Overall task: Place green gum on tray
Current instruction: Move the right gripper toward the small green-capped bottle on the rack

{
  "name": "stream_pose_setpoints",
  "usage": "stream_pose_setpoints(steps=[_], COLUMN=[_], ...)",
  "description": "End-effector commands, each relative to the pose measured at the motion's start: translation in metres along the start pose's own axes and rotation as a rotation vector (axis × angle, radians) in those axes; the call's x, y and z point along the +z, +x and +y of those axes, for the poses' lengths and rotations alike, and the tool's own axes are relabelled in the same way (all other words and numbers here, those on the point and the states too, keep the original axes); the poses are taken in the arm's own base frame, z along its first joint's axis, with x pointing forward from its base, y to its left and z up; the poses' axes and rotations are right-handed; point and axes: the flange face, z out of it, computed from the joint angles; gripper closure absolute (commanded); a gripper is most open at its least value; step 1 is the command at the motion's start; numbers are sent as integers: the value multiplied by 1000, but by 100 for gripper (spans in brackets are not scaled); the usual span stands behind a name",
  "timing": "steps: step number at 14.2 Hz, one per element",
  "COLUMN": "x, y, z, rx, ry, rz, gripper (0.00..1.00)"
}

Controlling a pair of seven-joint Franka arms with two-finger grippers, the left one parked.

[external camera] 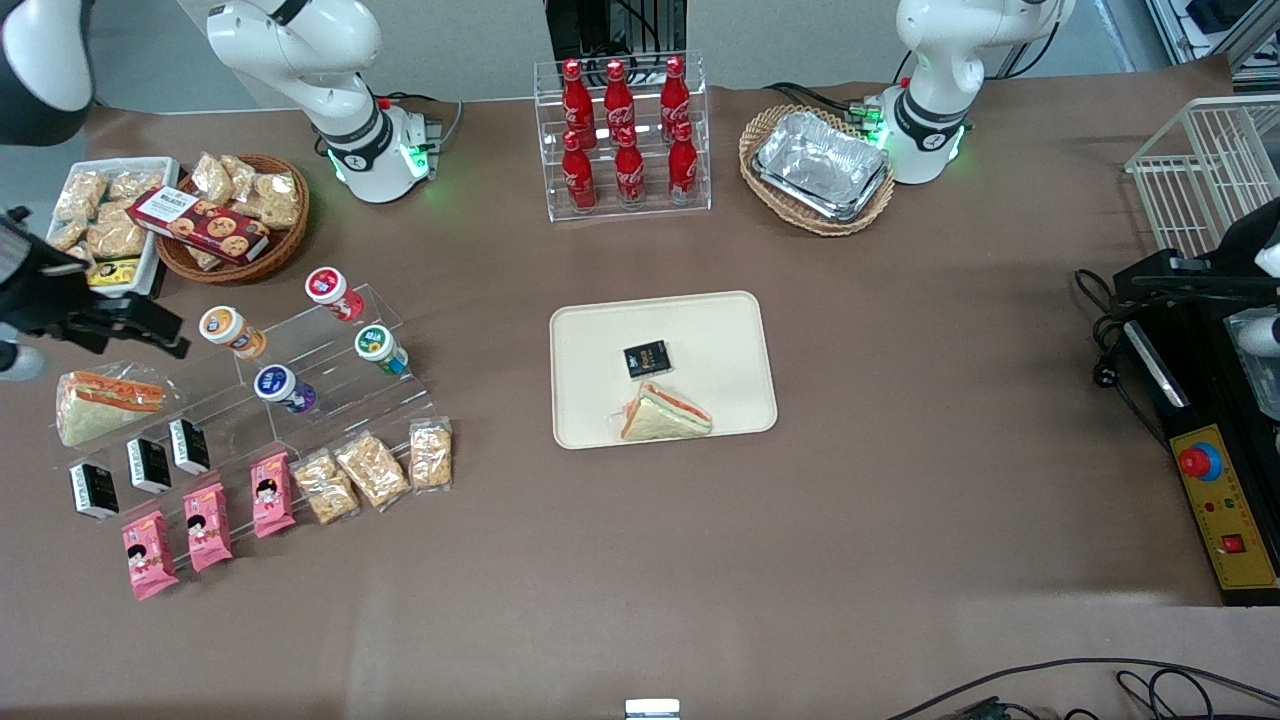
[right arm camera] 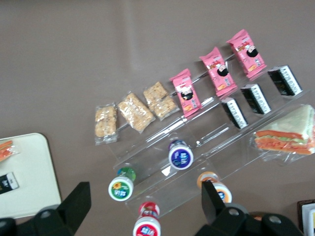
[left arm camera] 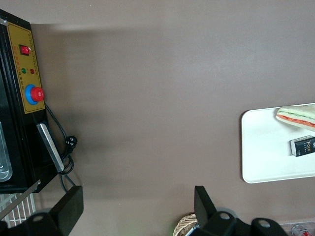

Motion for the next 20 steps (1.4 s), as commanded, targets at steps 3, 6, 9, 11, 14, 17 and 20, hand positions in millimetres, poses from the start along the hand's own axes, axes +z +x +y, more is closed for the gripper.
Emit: stream_pose_setpoints(steps=[3, 6, 9, 11, 14, 17, 20], x=[-7, -6, -2, 2, 10, 16, 31], y=[-3, -3, -4, -6, -24, -57, -106], z=[8, 6, 12, 12, -2, -38, -88], rx=[-59, -58, -63, -82, -103, -145, -107], ry=[-11, -16, -17, -17, -7, -7, -8], rz=[-29, -32, -41, -56, -90, -93, -54], gripper=[0, 0, 0, 0, 0, 0, 0])
